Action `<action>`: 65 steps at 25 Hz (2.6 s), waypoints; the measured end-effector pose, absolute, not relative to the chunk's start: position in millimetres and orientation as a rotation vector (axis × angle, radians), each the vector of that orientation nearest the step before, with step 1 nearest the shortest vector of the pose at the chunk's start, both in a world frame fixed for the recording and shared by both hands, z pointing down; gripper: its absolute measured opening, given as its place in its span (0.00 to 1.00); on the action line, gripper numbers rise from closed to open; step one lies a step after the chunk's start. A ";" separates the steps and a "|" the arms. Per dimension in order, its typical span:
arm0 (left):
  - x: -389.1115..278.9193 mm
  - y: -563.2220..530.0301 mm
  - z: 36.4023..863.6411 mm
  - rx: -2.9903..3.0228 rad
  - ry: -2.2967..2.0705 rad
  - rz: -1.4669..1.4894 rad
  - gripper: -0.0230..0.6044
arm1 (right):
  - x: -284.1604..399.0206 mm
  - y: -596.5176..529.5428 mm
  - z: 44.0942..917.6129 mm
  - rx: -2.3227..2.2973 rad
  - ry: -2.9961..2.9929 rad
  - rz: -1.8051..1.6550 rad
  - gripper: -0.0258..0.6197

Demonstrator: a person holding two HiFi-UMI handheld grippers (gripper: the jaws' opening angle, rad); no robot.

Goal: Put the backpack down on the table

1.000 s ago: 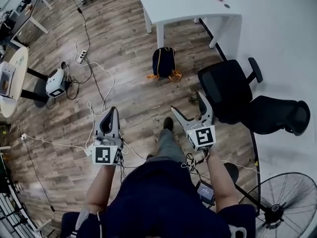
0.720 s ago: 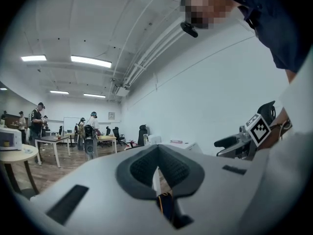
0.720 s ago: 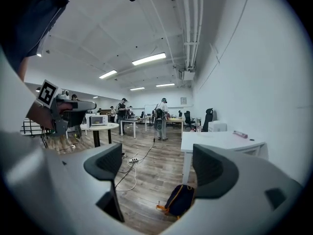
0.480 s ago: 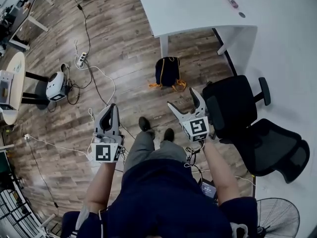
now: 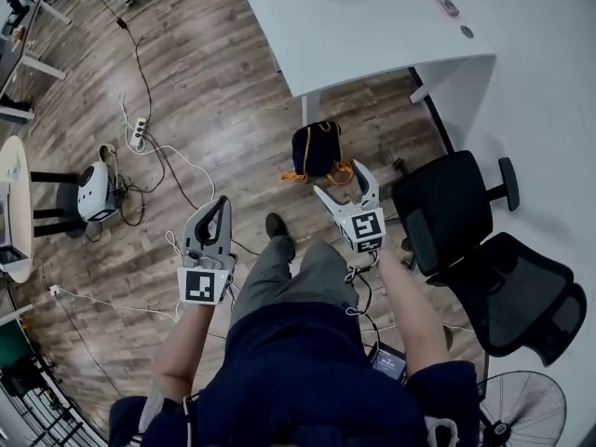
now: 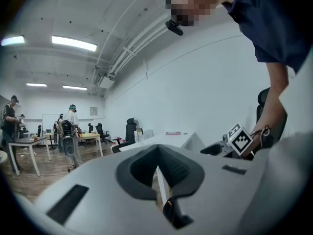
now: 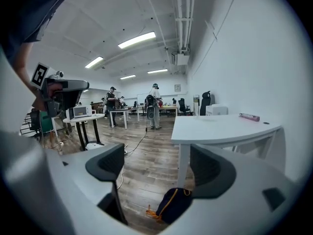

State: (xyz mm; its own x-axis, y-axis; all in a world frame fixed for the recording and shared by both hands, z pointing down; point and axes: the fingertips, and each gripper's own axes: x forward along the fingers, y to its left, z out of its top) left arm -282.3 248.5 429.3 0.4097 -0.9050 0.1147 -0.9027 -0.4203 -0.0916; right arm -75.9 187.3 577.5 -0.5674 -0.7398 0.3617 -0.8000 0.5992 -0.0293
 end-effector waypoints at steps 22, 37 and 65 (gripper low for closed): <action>-274.5 133.6 626.3 -2.630 1.690 -0.359 0.04 | -76.2 56.1 920.6 1.108 -2.365 0.611 0.64; -295.9 95.9 724.6 -2.600 1.661 -0.381 0.04 | -87.0 19.6 1081.1 1.124 -2.305 0.743 0.57; -315.6 79.5 793.0 -2.538 1.670 -0.453 0.04 | -110.0 -9.4 1189.4 0.970 -2.340 0.806 0.35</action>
